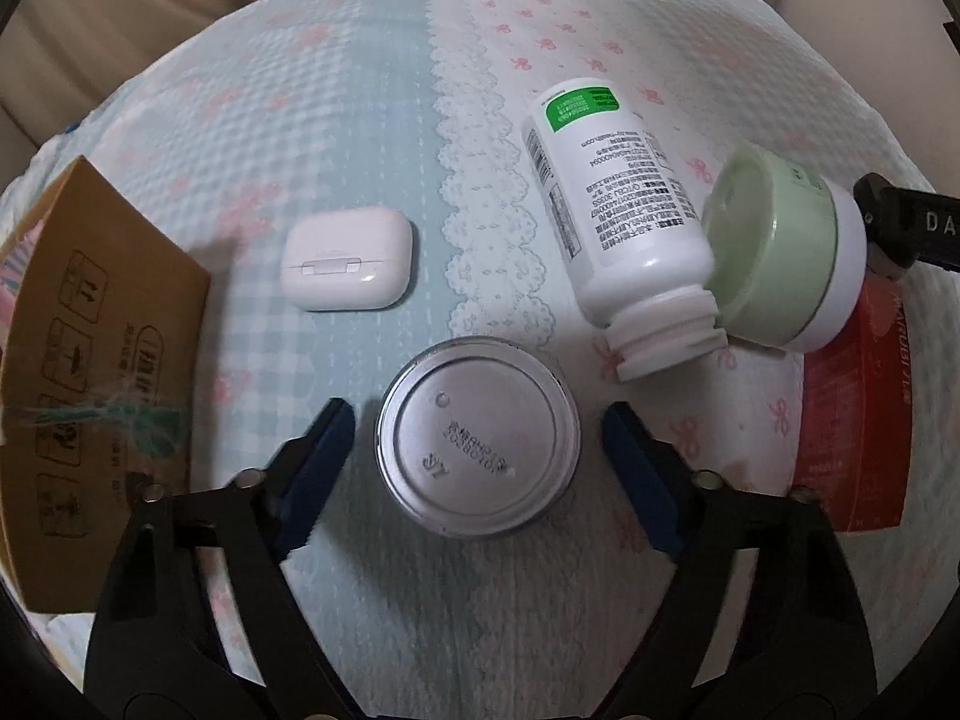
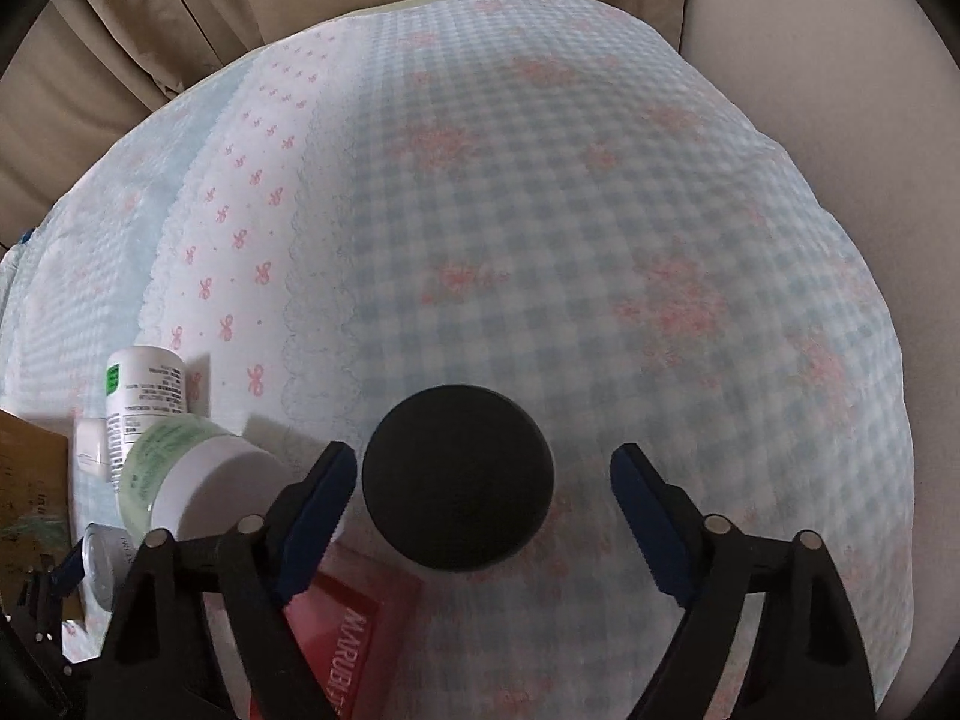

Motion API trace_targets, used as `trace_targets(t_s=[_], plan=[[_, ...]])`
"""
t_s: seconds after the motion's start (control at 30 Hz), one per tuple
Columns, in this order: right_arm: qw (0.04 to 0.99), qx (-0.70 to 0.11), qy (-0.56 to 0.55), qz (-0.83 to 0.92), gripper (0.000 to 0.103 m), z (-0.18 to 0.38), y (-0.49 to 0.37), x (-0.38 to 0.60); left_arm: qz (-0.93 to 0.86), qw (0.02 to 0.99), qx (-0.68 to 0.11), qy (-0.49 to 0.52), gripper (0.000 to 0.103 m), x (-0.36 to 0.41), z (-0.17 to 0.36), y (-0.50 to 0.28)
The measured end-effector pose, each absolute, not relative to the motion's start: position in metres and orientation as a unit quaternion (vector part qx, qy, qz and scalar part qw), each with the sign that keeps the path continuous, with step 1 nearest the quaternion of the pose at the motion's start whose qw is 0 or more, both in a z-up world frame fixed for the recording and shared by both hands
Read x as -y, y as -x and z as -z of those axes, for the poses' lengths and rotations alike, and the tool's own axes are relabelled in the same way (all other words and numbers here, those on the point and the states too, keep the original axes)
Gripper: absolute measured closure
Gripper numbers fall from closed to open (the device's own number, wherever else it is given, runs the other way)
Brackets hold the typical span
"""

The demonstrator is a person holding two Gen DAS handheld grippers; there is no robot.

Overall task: Organize rigid objects
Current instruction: 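Grasp the small silver tin with the left gripper while the right gripper grasps the black-lidded jar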

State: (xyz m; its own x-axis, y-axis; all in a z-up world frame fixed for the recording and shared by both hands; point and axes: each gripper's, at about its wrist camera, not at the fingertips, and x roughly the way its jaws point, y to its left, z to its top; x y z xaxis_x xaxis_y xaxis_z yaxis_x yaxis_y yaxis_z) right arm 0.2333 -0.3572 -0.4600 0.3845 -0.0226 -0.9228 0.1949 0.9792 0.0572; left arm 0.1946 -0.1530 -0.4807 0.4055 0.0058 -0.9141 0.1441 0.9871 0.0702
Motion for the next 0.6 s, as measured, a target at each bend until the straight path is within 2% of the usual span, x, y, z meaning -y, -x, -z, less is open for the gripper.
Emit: trace_targets(t_s=[0.03,0.07,0.13,0.27,0.6], plan=[[0.828,-0.551,-0.076,0.066,0.029,0.46,-0.234,0.356,0.048,0.834,-0.545,-0.064,0.036,0.153,0.481,-0.195],[0.828,-0.553,-0.074,0.065,0.039,0.462,-0.236,0.355,0.052,0.835,-0.545,-0.062,0.043,0.153,0.481,-0.196],[0.825,-0.557,-0.07,0.06,0.05,0.465,-0.239,0.352,0.055,0.836,-0.542,-0.069,0.045,0.155,0.48,-0.196],[0.827,-0.555,-0.06,0.066,0.05,0.465,-0.238,0.348,0.054,0.836,-0.541,-0.074,0.051,0.155,0.479,-0.193],[0.833,-0.545,-0.066,0.068,0.05,0.446,-0.233,0.35,0.062,0.836,-0.542,-0.061,0.051,0.148,0.465,-0.193]])
